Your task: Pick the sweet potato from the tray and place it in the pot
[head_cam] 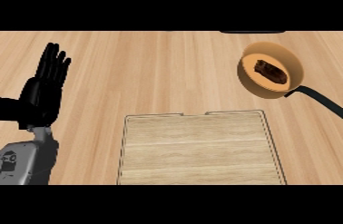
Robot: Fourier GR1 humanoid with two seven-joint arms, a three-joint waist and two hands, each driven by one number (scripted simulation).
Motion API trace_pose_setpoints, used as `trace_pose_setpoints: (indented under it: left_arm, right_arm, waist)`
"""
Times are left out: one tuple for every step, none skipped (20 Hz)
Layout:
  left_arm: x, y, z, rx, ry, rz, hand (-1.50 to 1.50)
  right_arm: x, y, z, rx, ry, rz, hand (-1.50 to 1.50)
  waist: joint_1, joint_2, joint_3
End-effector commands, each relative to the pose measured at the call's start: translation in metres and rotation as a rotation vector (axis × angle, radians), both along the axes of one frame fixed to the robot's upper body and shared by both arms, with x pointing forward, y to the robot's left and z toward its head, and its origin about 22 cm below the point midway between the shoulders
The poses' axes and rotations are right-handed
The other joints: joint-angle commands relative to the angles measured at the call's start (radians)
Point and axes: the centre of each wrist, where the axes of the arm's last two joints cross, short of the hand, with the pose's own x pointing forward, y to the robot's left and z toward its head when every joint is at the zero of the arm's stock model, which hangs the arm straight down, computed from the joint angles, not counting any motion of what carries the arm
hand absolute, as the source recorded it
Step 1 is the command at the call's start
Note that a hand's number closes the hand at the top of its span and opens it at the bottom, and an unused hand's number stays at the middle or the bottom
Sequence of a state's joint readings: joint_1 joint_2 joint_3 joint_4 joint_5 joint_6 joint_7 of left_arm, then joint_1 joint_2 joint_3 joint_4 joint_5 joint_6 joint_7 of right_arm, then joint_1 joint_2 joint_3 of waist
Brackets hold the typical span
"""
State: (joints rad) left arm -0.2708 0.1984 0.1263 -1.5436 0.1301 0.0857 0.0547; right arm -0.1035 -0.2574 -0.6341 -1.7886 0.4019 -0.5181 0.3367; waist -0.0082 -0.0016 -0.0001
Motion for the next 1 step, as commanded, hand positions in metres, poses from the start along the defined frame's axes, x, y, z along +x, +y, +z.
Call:
trace_pose_setpoints:
  left_arm:
    - [-0.0064, 0.0035, 0.0094, 0.010, -0.005, -0.021, 0.00]
  right_arm:
    - [-0.0293, -0.0089, 0.0075, -0.007, 0.001, -0.004, -1.50]
  waist:
    - [0.004, 0.000, 0.000]
